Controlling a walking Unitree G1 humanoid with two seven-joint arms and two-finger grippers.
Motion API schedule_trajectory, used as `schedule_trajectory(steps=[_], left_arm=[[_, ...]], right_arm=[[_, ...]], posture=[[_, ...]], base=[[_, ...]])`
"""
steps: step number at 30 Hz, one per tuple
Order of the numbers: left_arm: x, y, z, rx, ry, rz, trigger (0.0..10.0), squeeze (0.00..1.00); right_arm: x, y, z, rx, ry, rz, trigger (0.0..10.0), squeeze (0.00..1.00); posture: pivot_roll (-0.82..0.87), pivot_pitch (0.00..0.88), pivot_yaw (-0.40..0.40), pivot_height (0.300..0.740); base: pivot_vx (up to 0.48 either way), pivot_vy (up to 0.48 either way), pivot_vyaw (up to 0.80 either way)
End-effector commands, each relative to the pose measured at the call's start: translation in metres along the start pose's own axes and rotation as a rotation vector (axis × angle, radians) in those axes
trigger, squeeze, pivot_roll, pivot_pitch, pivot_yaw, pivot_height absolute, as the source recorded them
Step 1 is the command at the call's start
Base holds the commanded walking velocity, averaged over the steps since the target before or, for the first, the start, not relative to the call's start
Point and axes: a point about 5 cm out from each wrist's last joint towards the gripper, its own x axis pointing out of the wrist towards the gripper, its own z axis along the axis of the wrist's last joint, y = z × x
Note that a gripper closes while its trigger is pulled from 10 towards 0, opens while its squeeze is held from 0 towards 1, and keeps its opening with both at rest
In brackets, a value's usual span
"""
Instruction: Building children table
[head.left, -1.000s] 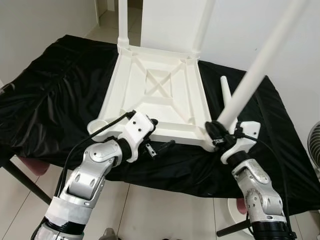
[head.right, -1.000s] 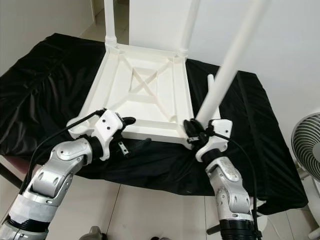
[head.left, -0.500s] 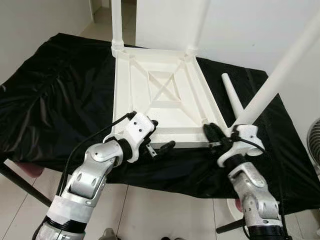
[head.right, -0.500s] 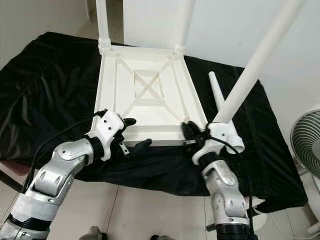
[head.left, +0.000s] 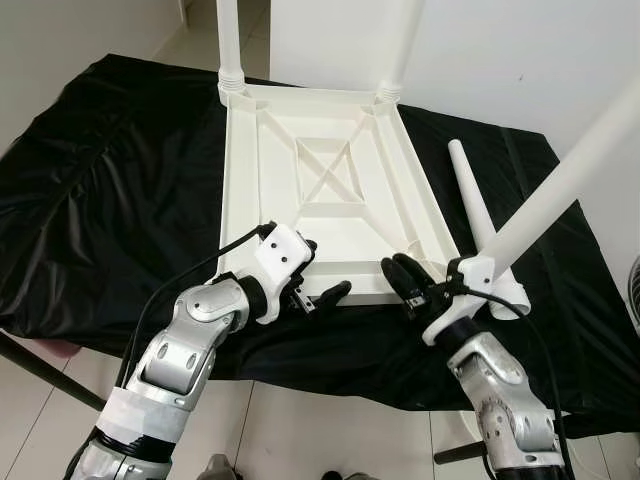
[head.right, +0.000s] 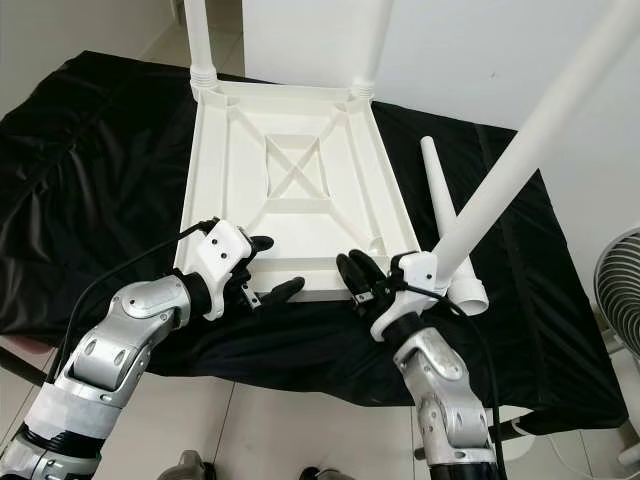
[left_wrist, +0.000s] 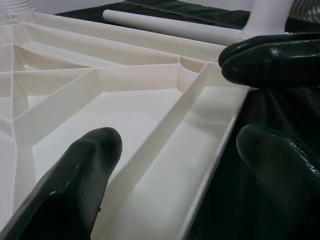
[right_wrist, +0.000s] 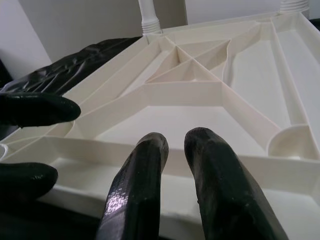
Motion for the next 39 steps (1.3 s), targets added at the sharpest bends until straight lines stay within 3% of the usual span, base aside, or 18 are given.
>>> schedule_trajectory(steps=[1,8,21,27,29,36,38,39], left_arm=[[0.002,-0.002,-0.005,0.000,0.034,0.001,10.0,0.00],[0.005,0.000,-0.011,-0.028,0.070,-0.007,10.0,0.00],[0.012,-0.006,-0.027,-0.026,0.166,-0.058,10.0,0.00],[0.018,0.002,-0.039,-0.031,0.270,-0.008,10.0,0.00],[0.018,0.012,-0.046,-0.053,0.339,0.059,10.0,0.00],[0.017,0.026,-0.048,-0.081,0.367,0.159,10.0,0.00],[0.015,0.035,-0.047,-0.116,0.369,0.227,0.0,0.00],[0.015,0.035,-0.047,-0.116,0.369,0.227,0.0,0.00]], right_arm=[[-0.004,0.001,0.001,-0.024,0.001,-0.005,10.0,0.00],[-0.017,0.004,-0.001,-0.051,0.012,-0.042,10.0,0.00],[-0.023,0.003,0.000,-0.064,0.002,-0.091,10.0,0.00],[-0.024,0.002,0.002,-0.070,-0.004,-0.108,10.0,0.00],[-0.023,0.002,0.002,-0.075,-0.004,-0.112,10.0,0.00],[-0.023,0.002,0.002,-0.078,-0.005,-0.117,10.0,0.00],[-0.022,0.002,0.001,-0.078,-0.005,-0.120,10.0,0.00],[-0.022,0.002,0.001,-0.078,-0.005,-0.120,10.0,0.00]], posture=[[0.11,0.092,-0.070,0.740],[0.09,0.092,-0.053,0.740],[0.07,0.098,-0.031,0.740],[0.06,0.099,-0.022,0.740],[0.06,0.098,-0.021,0.740],[0.06,0.096,-0.018,0.740],[0.07,0.093,-0.018,0.740],[0.07,0.093,-0.018,0.740]], base=[[0.000,0.000,0.00],[0.000,0.000,0.00],[0.000,0.000,0.00],[0.000,0.000,0.00],[0.000,0.000,0.00],[0.000,0.000,0.00],[0.000,0.000,0.00],[0.000,0.000,0.00]])
